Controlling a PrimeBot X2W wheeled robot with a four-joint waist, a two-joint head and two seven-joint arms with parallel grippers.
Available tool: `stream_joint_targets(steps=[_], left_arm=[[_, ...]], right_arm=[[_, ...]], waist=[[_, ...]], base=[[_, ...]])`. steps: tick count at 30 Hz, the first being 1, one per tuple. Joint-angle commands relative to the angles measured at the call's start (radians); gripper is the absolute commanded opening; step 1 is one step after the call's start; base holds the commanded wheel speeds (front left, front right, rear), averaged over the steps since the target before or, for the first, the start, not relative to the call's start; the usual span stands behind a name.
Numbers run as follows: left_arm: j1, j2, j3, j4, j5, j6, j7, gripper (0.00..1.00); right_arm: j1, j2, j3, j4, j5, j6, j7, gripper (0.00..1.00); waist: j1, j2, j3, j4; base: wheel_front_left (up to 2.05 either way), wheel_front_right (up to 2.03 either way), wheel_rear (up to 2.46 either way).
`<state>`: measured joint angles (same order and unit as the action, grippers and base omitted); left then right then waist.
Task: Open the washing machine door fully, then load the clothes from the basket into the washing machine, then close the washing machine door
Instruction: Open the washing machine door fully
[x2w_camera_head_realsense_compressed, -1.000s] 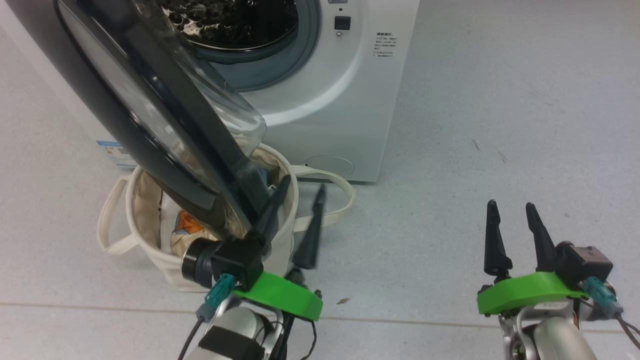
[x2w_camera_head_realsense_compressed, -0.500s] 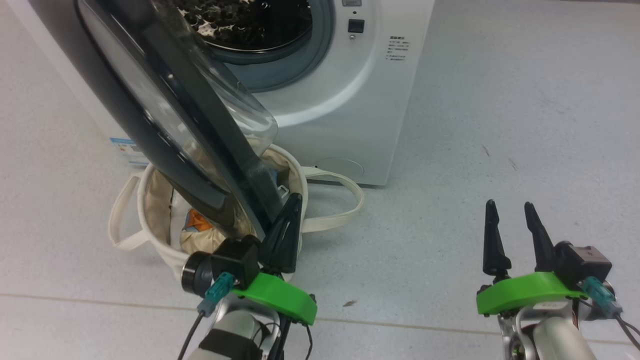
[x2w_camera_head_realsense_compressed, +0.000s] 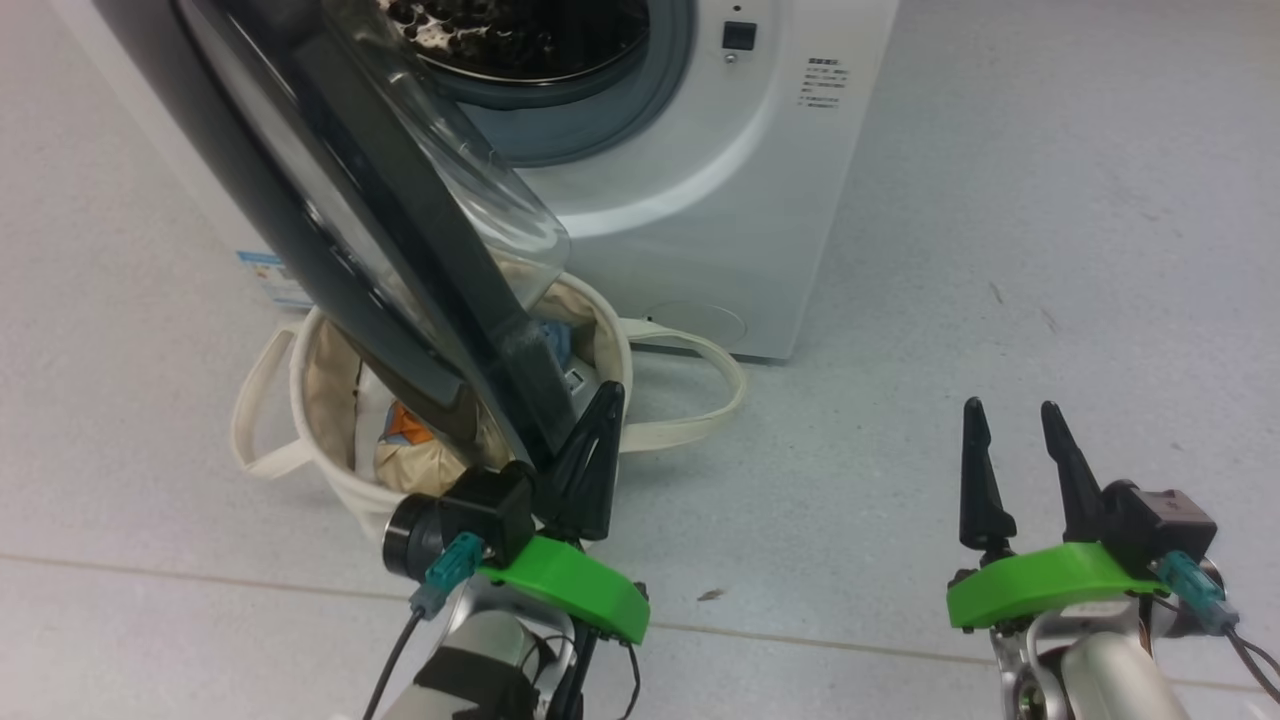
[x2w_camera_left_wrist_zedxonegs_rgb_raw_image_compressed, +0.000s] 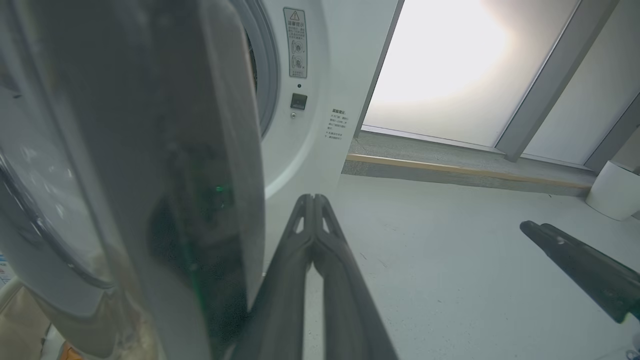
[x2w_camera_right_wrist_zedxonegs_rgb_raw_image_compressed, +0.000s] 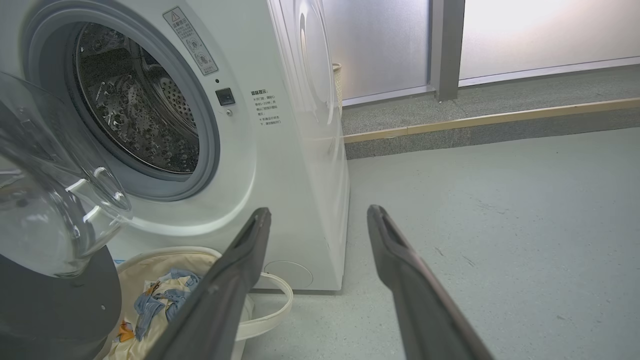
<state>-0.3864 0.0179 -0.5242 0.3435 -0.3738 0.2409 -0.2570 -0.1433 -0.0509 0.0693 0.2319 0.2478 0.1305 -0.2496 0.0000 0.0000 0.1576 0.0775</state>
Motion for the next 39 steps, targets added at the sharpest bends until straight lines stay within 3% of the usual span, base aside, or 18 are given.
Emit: stream_joint_targets(steps=[1, 12, 26, 39], left_arm=[[-0.047, 0.032, 0.091, -0.012, -0.003, 0.028, -0.005, 0.00], [0.036, 0.032, 0.150, -0.071, 0.004, 0.035, -0.005, 0.00], [0.168, 0.032, 0.240, -0.197, 0.045, 0.038, -0.005, 0.00], [0.178, 0.032, 0.384, -0.191, 0.053, 0.030, -0.005, 0.00]], right_arm=[[-0.036, 0.001, 0.019, -0.032, -0.003, 0.000, -0.012, 1.00], [-0.024, 0.001, 0.014, -0.024, -0.011, 0.000, -0.012, 1.00], [0.011, 0.001, 0.025, -0.006, -0.020, 0.000, -0.012, 1.00], [0.008, 0.001, 0.029, 0.000, -0.032, 0.000, -0.012, 1.00]], waist=[[0.0000, 0.0000, 0.002, 0.005], [0.0000, 0.0000, -0.011, 0.112], [0.0000, 0.0000, -0.053, 0.324], [0.0000, 0.0000, -0.031, 0.339]], base=[[0.00, 0.00, 0.00], [0.00, 0.00, 0.00], [0.00, 0.00, 0.00], [0.00, 0.00, 0.00]])
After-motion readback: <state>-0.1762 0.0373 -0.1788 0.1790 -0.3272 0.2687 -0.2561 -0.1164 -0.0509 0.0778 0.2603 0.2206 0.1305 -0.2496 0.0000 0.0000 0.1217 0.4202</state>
